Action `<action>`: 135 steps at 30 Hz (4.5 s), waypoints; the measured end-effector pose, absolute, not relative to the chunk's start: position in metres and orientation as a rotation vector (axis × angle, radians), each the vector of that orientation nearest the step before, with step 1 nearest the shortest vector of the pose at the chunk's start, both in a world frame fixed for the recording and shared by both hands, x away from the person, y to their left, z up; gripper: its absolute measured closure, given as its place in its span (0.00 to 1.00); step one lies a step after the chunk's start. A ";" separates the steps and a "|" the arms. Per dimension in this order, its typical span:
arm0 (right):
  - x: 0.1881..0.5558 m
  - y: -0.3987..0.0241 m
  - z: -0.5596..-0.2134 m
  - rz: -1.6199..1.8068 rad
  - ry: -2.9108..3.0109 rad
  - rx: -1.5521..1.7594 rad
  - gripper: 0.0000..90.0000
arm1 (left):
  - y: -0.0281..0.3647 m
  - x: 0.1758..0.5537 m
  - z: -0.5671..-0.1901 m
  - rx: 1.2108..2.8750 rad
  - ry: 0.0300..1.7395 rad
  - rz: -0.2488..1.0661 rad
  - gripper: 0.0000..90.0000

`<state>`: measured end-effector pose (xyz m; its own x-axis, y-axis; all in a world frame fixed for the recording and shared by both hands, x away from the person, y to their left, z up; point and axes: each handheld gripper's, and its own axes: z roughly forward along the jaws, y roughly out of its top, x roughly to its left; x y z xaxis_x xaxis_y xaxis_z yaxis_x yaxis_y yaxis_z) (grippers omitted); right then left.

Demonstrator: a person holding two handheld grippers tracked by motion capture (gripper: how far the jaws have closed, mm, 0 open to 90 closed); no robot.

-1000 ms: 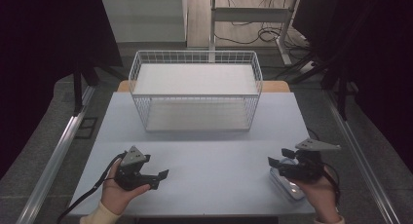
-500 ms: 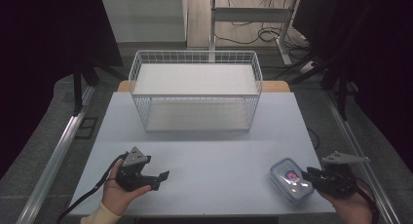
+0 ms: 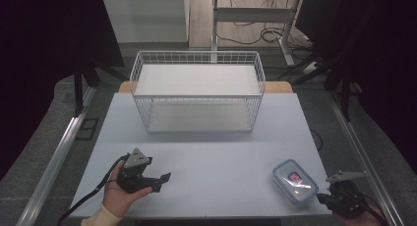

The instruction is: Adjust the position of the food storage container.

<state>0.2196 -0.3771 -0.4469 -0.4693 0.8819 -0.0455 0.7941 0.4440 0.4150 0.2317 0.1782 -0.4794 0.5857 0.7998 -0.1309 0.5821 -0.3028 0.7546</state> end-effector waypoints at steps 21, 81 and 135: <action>0.250 -0.347 -0.466 0.412 2.457 1.431 0.99 | 0.177 0.232 -0.481 2.022 1.103 0.345 0.16; 0.393 -0.225 -0.462 0.361 2.642 0.847 0.99 | 0.176 0.234 -0.484 2.032 1.104 0.357 0.16; 0.311 -0.274 -0.464 0.532 2.562 1.224 0.99 | 0.173 0.235 -0.488 2.044 1.109 0.357 0.16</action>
